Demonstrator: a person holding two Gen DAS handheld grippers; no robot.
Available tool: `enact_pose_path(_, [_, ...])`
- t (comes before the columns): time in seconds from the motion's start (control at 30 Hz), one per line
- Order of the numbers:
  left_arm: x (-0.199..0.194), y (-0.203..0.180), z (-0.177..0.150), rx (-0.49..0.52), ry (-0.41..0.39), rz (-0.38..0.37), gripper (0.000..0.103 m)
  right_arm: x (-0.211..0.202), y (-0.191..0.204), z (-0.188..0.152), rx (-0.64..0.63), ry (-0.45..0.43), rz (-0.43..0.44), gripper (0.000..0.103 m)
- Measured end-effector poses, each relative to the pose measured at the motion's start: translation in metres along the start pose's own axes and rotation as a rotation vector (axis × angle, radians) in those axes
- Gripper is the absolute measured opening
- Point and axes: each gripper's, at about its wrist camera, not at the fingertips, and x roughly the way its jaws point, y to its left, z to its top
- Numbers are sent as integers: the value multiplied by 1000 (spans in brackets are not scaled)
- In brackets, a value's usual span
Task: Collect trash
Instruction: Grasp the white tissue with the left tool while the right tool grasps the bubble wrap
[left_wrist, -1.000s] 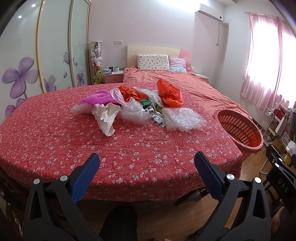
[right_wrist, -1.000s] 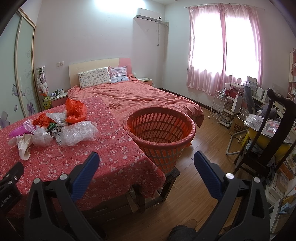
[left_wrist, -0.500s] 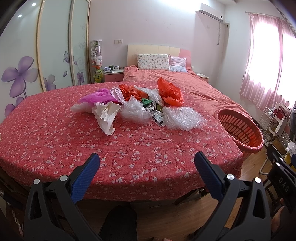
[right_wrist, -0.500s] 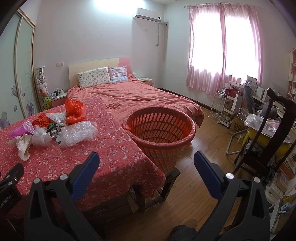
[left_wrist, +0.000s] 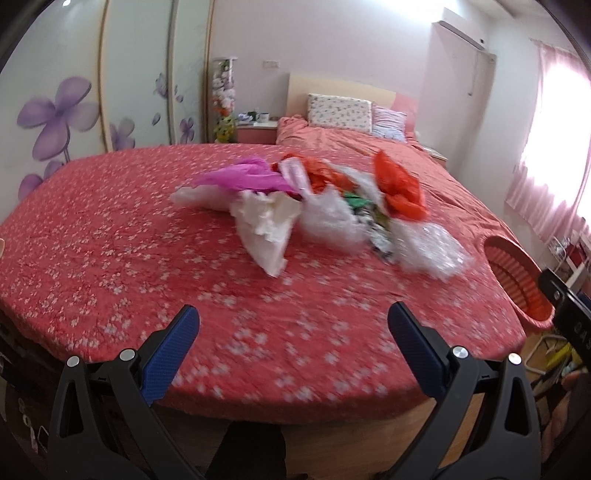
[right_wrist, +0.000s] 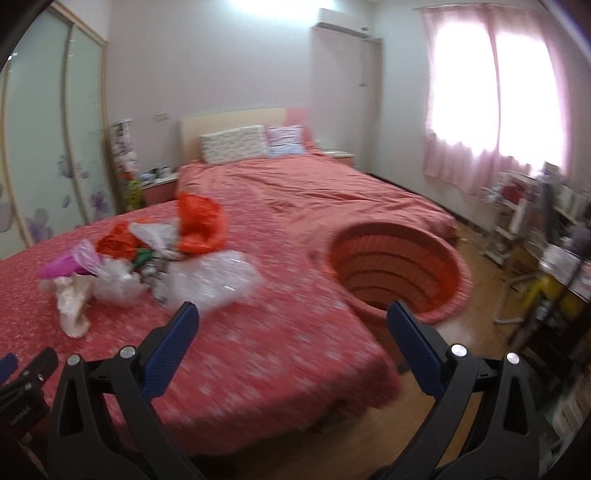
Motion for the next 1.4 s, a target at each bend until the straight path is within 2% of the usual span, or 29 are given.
enact_pose_path(0.2, [22, 33, 22, -61, -8, 9, 101, 65, 49, 23, -40, 60, 98, 84])
enact_pose_path(0.23, [24, 38, 25, -71, -9, 12, 101, 77, 56, 25, -44, 76, 108, 79])
enact_pose_path(0.27, [26, 40, 27, -78, -9, 15, 101, 91, 65, 27, -51, 95, 104, 74])
enact_pose_path(0.43, [40, 56, 33, -117, -1, 14, 101, 143, 85, 27, -44, 205, 78, 61])
enact_pose_path(0.47, [42, 58, 34, -119, 0, 12, 101, 154, 88, 25, -45, 236, 68, 55])
enact_pose_path(0.5, [44, 59, 34, -119, 4, 8, 101, 159, 88, 21, -48, 257, 66, 51])
enact_pose_path(0.57, [49, 60, 36, -120, 13, -12, 101, 166, 86, 11, -51, 290, 64, 36])
enact_pose_path(0.6, [51, 60, 36, -121, 15, -21, 101, 162, 85, 8, -63, 279, 59, 32])
enact_pose_path(0.67, [55, 58, 39, -123, 15, -35, 101, 159, 86, 3, -99, 259, 58, 18])
enact_pose_path(0.83, [67, 45, 49, -107, 13, -43, 99, 142, 69, 7, -74, 216, 62, 12])
enact_pose_path(0.9, [76, 41, 54, -93, 27, -41, 91, 133, 61, 11, -61, 195, 62, 12])
enact_pose_path(1.07, [101, 34, 56, -64, 105, -27, 78, 123, 48, 15, -62, 183, 58, 12])
enact_pose_path(1.2, [113, 36, 53, -59, 165, -63, 51, 119, 41, 16, -57, 183, 60, 12])
enact_pose_path(1.23, [113, 36, 53, -60, 168, -73, 43, 117, 40, 16, -56, 181, 60, 12])
enact_pose_path(1.3, [108, 37, 53, -56, 153, -82, 35, 112, 37, 17, -52, 173, 60, 12])
enact_pose_path(1.33, [103, 36, 54, -50, 139, -86, 28, 110, 35, 18, -51, 168, 60, 12])
enact_pose_path(1.4, [97, 34, 58, -42, 118, -89, 25, 105, 33, 20, -47, 160, 61, 12])
